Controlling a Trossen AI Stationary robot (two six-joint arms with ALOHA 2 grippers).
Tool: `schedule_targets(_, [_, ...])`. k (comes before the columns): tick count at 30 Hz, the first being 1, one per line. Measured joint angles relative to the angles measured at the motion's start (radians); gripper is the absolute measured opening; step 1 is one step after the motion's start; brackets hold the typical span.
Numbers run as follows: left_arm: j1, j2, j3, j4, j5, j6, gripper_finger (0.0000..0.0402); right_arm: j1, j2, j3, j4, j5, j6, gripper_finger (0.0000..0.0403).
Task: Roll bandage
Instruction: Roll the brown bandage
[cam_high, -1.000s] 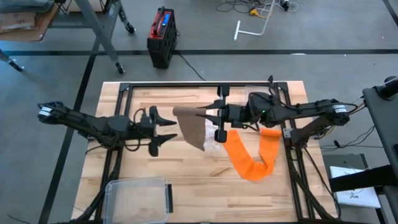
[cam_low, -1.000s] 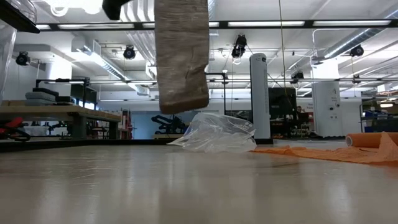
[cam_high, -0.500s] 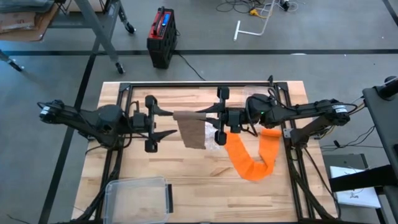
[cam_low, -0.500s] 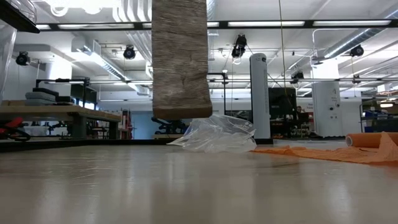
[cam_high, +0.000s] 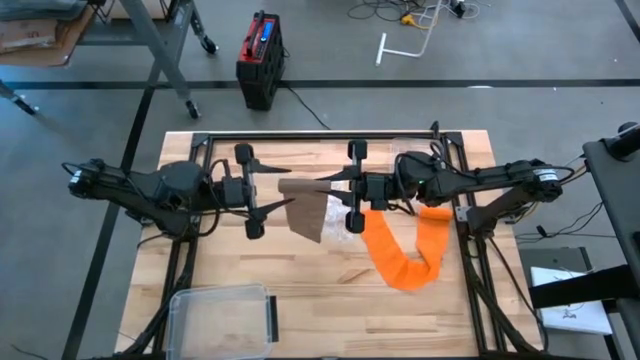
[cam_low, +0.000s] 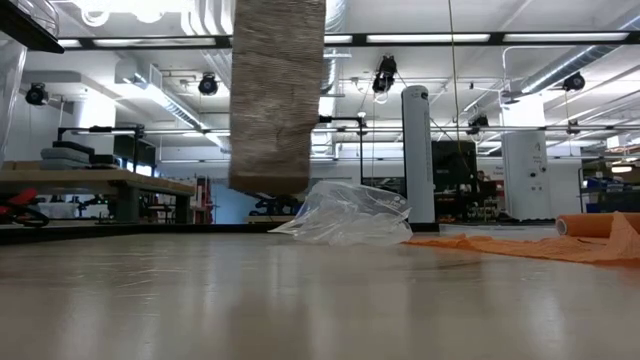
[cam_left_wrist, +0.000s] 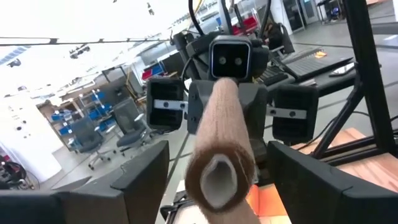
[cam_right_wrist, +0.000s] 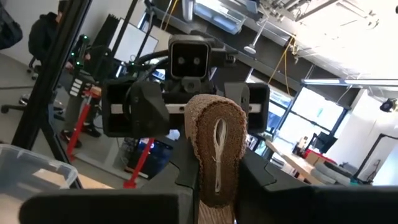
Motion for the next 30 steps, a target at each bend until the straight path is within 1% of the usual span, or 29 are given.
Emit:
schedule_targets(3, [0.001,0.008,0.004,0.007,0.0,0.004,0.0245,0.0,0.0,0.0,0.007,0.0,0.01,0.005])
schedule_targets(6, [0.006,0.017,0.004,0.02,-0.001,0.003,0.0207,0.0,0.0,0.0,0.007,0.0,0.033,0.0055])
schedule_targets(8, [0.006,0.019,0.004,0.028,-0.001,0.002,0.0167,0.0,0.0,0.0,0.007,0.001,0.04,0.006])
schedule_targets(13, [0.006,0.015,0.003,0.045,0.0,-0.005,0.004,0.0,0.0,0.001,0.012,0.002,0.061,0.0078])
schedule_targets(14, [0.006,0.014,0.003,0.045,0.0,-0.01,0.0031,0.0,0.0,0.001,0.012,0.002,0.076,0.0083])
schedule_targets(17, [0.006,0.007,0.002,0.039,-0.002,-0.019,0.0034,-0.001,-0.01,0.002,-0.025,0.003,0.12,0.0108])
schedule_targets(21, [0.006,-0.02,0.002,0.022,-0.033,-0.028,0.0058,-0.001,-0.071,-0.006,-0.162,0.002,0.146,0.0163])
schedule_targets(25, [0.007,-0.044,0.002,-0.002,-0.04,-0.055,0.0044,-0.001,-0.18,-0.061,-0.249,0.002,0.132,0.0219])
schedule_targets(27, [0.006,-0.055,0.002,-0.013,-0.038,-0.063,0.0035,-0.006,-0.246,-0.12,-0.282,0.048,0.13,0.024])
schedule_targets(30, [0.006,-0.078,0.002,-0.012,-0.036,-0.079,0.0036,-0.008,-0.348,-0.235,-0.303,0.156,0.145,0.0261])
